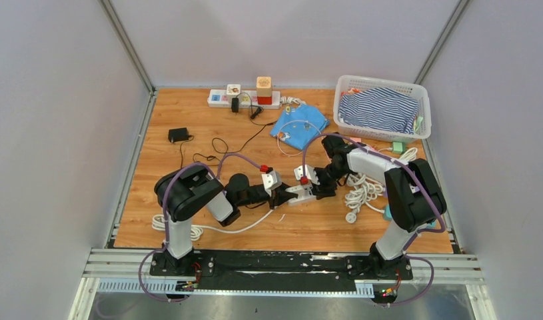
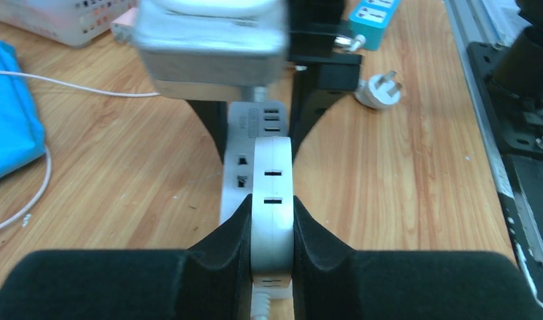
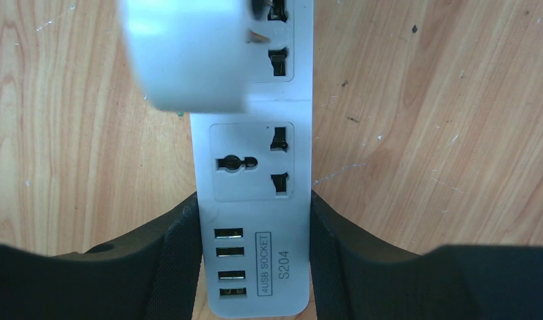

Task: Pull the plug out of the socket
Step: Remove the plug from the socket.

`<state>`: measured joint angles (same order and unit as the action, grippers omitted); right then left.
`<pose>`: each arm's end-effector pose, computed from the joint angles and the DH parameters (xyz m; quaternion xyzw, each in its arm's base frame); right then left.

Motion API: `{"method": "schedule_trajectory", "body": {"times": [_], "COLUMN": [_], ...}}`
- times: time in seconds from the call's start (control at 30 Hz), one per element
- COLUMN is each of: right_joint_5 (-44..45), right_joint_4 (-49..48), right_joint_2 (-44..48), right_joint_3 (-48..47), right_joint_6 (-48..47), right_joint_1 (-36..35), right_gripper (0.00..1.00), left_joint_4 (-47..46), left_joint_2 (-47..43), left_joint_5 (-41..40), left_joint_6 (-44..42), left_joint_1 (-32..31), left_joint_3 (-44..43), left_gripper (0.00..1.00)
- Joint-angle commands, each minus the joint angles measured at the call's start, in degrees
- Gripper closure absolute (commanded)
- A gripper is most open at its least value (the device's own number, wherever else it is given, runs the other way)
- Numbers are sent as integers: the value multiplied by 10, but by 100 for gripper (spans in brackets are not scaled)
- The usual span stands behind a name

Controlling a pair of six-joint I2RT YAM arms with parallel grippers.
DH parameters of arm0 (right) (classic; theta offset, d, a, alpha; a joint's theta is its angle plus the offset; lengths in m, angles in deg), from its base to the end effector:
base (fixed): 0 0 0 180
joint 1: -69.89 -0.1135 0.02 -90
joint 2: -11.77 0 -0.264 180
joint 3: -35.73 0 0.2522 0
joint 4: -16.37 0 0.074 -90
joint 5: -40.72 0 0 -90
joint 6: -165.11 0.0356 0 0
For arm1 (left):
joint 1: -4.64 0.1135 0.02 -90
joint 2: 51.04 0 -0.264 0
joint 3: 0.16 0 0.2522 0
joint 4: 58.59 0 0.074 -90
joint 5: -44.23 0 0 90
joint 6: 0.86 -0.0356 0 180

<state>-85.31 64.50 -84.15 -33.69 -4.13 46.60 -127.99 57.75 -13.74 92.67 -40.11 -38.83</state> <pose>0.2674 0.1379 0.1644 -0.7610 0.5574 0.2110 0.2561 0.1962 -0.2211 0.1250 0.4222 0.5719 -0.4553 0.5360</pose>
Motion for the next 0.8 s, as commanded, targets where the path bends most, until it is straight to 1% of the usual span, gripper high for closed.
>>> {"method": "schedule_trajectory", "body": {"times": [0.0,0.03,0.1,0.17,0.27,0.33,0.47,0.5,0.53,0.6,0.67,0.73,0.77], "right_joint_5": [19,17,12,6,-5,-12,-17,-19,-21,-25,-26,-24,-24], "right_joint_4": [5,5,5,6,5,2,-6,-6,-6,-6,-5,7,15], "right_joint_2": [-13,-13,-8,-1,15,29,56,62,72,94,114,139,151], "right_joint_3": [2,2,3,6,11,17,17,16,17,21,21,18,15], "right_joint_6": [12,13,14,14,13,15,41,46,46,48,59,65,67], "right_joint_1": [-4,-4,-4,-4,-4,-3,-3,-3,-2,0,2,4,6], "right_gripper": [91,87,76,60,40,29,15,9,1,0,0,0,0], "left_joint_4": [-47,-48,-48,-49,-48,-48,-40,-35,-29,-14,20,84,150], "left_joint_2": [-17,-24,-39,-56,-83,-103,-140,-151,-163,-190,-226,-282,-309], "left_joint_5": [-5,-8,-16,-22,-32,-36,-64,-74,-81,-95,-109,-129,-142], "left_joint_6": [-34,-34,-34,-29,-9,12,49,58,65,84,104,123,129], "left_joint_1": [-11,-11,-11,-11,-11,-11,-11,-11,-11,-11,-11,-11,-10], "left_joint_3": [26,31,39,47,59,66,90,100,108,122,129,126,120], "left_gripper": [100,100,100,100,100,100,100,100,100,100,100,100,100]}}
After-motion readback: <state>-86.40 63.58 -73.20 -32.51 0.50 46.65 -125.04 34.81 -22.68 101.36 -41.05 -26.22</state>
